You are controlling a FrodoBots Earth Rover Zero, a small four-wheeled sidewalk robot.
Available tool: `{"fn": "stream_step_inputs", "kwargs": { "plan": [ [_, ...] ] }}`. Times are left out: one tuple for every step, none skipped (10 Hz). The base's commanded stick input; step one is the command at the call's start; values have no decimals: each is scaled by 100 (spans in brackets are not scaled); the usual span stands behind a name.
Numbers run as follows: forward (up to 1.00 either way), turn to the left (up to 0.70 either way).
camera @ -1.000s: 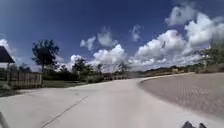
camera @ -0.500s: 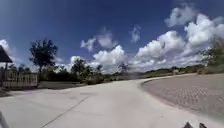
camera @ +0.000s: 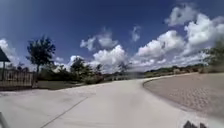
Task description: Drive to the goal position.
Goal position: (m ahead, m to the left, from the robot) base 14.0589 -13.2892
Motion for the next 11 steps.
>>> {"fn": "stream_step_inputs", "kwargs": {
  "plan": [
    [70, 0],
    [70, 0],
    [70, 0],
    [70, 0],
    [70, 0],
    [70, 0],
    [70, 0],
    [70, 0],
    [70, 0],
    [70, 0],
    [70, 0]
  ]
}}
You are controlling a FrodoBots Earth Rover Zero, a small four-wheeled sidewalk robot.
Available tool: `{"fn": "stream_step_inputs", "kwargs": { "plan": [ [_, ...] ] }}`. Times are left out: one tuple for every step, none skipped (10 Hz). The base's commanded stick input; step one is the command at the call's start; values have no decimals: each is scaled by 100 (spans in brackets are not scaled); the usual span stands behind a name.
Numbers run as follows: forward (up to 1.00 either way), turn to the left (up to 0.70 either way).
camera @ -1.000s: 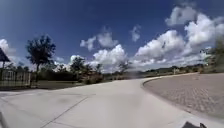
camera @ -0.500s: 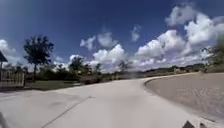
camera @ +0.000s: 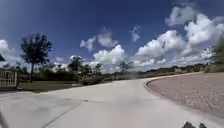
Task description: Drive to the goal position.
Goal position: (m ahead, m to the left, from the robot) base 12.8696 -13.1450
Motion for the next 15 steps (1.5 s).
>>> {"fn": "stream_step_inputs", "kwargs": {
  "plan": [
    [70, 0],
    [70, 0],
    [70, 0],
    [70, -1],
    [70, -10],
    [70, -14],
    [70, -14],
    [70, -14],
    [70, -14],
    [70, 0],
    [70, 0],
    [70, 0],
    [70, 0],
    [70, 0],
    [70, -11]
  ]
}}
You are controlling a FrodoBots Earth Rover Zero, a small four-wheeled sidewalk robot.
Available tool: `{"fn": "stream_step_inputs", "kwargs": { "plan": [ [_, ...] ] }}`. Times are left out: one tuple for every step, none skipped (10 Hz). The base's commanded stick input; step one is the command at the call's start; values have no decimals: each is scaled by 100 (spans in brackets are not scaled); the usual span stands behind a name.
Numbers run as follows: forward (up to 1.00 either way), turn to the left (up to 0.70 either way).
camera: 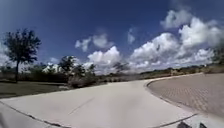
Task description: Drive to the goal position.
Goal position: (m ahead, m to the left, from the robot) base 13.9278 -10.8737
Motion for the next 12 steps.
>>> {"fn": "stream_step_inputs", "kwargs": {
  "plan": [
    [70, -14],
    [70, -14],
    [70, -7],
    [70, 0],
    [70, 0],
    [70, 0],
    [70, 0],
    [70, -6],
    [70, -13],
    [70, -11],
    [70, -7],
    [70, -3]
  ]
}}
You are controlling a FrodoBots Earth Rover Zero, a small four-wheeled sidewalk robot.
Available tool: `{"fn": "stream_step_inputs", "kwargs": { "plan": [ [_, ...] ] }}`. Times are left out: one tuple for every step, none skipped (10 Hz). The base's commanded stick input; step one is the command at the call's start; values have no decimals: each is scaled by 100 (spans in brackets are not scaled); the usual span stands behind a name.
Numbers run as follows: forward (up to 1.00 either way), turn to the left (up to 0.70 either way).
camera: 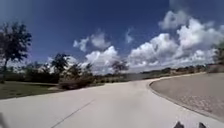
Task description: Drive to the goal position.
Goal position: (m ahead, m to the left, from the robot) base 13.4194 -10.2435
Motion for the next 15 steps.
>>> {"fn": "stream_step_inputs", "kwargs": {
  "plan": [
    [70, 0],
    [70, 0],
    [70, -2],
    [70, -8],
    [70, -13],
    [70, -10],
    [70, 0],
    [70, 0],
    [70, 0],
    [70, 0],
    [70, 0],
    [70, 0],
    [70, -14],
    [70, -14],
    [70, -14]
  ]
}}
